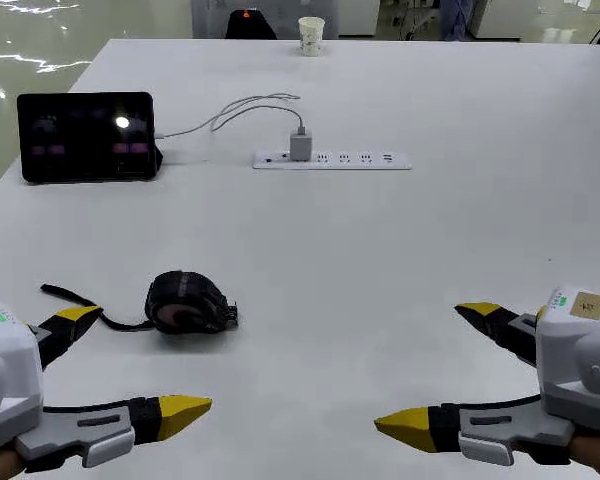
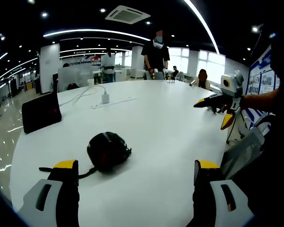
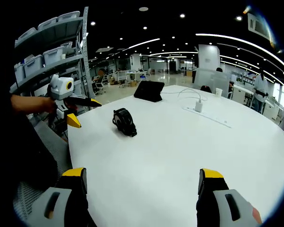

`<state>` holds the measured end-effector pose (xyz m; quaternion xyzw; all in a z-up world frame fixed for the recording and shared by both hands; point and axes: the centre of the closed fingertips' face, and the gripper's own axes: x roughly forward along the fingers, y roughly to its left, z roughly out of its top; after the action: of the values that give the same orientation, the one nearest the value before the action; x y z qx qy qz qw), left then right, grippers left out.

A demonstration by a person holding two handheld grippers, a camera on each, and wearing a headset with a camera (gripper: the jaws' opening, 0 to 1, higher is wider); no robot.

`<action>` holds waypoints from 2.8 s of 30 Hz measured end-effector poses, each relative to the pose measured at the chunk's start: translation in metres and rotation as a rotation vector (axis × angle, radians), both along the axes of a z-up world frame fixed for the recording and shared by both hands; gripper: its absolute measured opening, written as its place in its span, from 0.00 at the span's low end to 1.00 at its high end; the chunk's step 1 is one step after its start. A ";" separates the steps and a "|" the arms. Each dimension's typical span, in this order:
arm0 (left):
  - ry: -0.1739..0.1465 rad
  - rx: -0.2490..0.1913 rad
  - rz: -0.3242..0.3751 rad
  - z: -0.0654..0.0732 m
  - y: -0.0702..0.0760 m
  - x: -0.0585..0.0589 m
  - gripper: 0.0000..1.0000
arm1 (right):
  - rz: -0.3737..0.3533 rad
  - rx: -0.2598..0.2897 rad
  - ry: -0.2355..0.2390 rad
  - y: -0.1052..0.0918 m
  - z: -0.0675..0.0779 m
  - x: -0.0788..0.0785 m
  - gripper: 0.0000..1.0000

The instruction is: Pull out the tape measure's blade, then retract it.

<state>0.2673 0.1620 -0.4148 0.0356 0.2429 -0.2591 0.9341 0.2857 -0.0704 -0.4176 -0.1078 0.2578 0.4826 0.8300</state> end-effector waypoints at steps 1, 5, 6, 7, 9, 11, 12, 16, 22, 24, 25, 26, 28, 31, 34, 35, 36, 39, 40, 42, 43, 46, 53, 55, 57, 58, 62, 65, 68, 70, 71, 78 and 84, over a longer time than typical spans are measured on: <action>0.000 0.000 -0.002 0.000 0.000 0.001 0.99 | 0.003 0.000 0.000 0.000 0.000 0.001 0.98; 0.004 0.006 -0.012 0.000 0.000 0.004 0.99 | 0.017 -0.009 0.001 0.001 -0.001 0.003 0.98; 0.004 0.007 -0.015 0.000 0.001 0.004 0.99 | 0.020 -0.010 0.002 0.001 -0.002 0.004 0.98; 0.005 0.009 -0.019 0.000 0.001 0.006 0.99 | 0.023 -0.011 0.003 0.001 -0.002 0.005 0.98; 0.005 0.012 -0.022 0.000 0.002 0.008 0.99 | 0.029 -0.014 0.005 0.001 -0.003 0.007 0.98; 0.006 0.014 -0.026 0.001 0.003 0.010 0.99 | 0.036 -0.019 0.005 0.002 -0.004 0.009 0.98; 0.007 0.017 -0.029 0.001 0.003 0.012 0.99 | 0.041 -0.020 0.006 0.002 -0.004 0.010 0.98; 0.013 0.025 -0.048 0.000 0.003 0.015 0.99 | 0.059 -0.030 0.008 0.004 -0.006 0.013 0.98; 0.018 0.038 -0.060 -0.001 0.004 0.023 0.99 | 0.095 -0.050 0.011 0.005 -0.009 0.018 0.98; 0.019 0.041 -0.061 -0.001 0.005 0.024 0.99 | 0.109 -0.056 0.013 0.006 -0.009 0.019 0.98; 0.020 0.043 -0.061 -0.002 0.006 0.025 0.99 | 0.115 -0.060 0.012 0.006 -0.010 0.020 0.98; 0.022 0.046 -0.063 -0.002 0.006 0.025 0.99 | 0.123 -0.065 0.012 0.007 -0.010 0.020 0.98; 0.024 0.050 -0.068 -0.003 0.006 0.026 0.99 | 0.136 -0.071 0.010 0.008 -0.011 0.022 0.98; 0.031 0.052 -0.079 -0.004 0.006 0.028 0.99 | 0.154 -0.076 0.013 0.010 -0.012 0.025 0.97; 0.037 0.062 -0.095 -0.005 0.006 0.030 0.99 | 0.171 -0.084 0.012 0.013 -0.014 0.027 0.97; 0.038 0.062 -0.096 -0.006 0.006 0.030 0.99 | 0.175 -0.085 0.012 0.014 -0.014 0.027 0.97; 0.035 0.064 -0.100 -0.005 0.006 0.031 0.99 | 0.183 -0.088 0.003 0.014 -0.014 0.028 0.97; 0.037 0.067 -0.107 -0.005 0.008 0.036 0.99 | 0.200 -0.084 0.000 0.019 -0.015 0.030 0.96; 0.038 0.068 -0.111 -0.005 0.008 0.036 0.99 | 0.203 -0.084 0.000 0.019 -0.016 0.031 0.96; 0.042 0.077 -0.121 -0.005 0.008 0.038 0.99 | 0.216 -0.090 0.003 0.022 -0.017 0.032 0.95; 0.045 0.079 -0.125 -0.006 0.008 0.038 0.99 | 0.219 -0.092 0.003 0.023 -0.018 0.033 0.95; 0.052 0.087 -0.143 -0.007 0.010 0.040 0.99 | 0.240 -0.095 0.004 0.027 -0.019 0.035 0.94; 0.064 0.110 -0.180 -0.010 0.013 0.046 0.98 | 0.280 -0.104 0.003 0.036 -0.021 0.042 0.92; 0.066 0.112 -0.189 -0.011 0.014 0.048 0.98 | 0.292 -0.105 -0.001 0.039 -0.022 0.044 0.91; 0.073 0.118 -0.201 -0.012 0.015 0.050 0.97 | 0.310 -0.109 0.001 0.043 -0.023 0.045 0.90; 0.075 0.120 -0.205 -0.013 0.015 0.051 0.96 | 0.313 -0.112 0.000 0.044 -0.023 0.046 0.89; 0.070 0.134 -0.225 -0.014 0.015 0.055 0.93 | 0.342 -0.120 -0.005 0.052 -0.025 0.050 0.87; 0.069 0.138 -0.234 -0.013 0.015 0.058 0.91 | 0.357 -0.121 -0.013 0.058 -0.027 0.055 0.85; 0.070 0.147 -0.245 -0.014 0.016 0.061 0.89 | 0.372 -0.123 -0.016 0.064 -0.028 0.058 0.84; 0.073 0.153 -0.256 -0.014 0.017 0.063 0.88 | 0.385 -0.124 -0.018 0.068 -0.029 0.059 0.84; 0.075 0.155 -0.259 -0.015 0.017 0.063 0.88 | 0.393 -0.126 -0.021 0.070 -0.029 0.060 0.83; 0.088 0.179 -0.291 -0.018 0.019 0.069 0.83 | 0.423 -0.131 -0.029 0.082 -0.032 0.065 0.81; 0.102 0.197 -0.328 -0.021 0.017 0.072 0.75 | 0.450 -0.141 -0.035 0.093 -0.036 0.069 0.79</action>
<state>0.3388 0.1792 -0.4357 0.1529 0.3051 -0.3841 0.8579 0.3548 0.0225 -0.4534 -0.2285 0.2457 0.6344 0.6964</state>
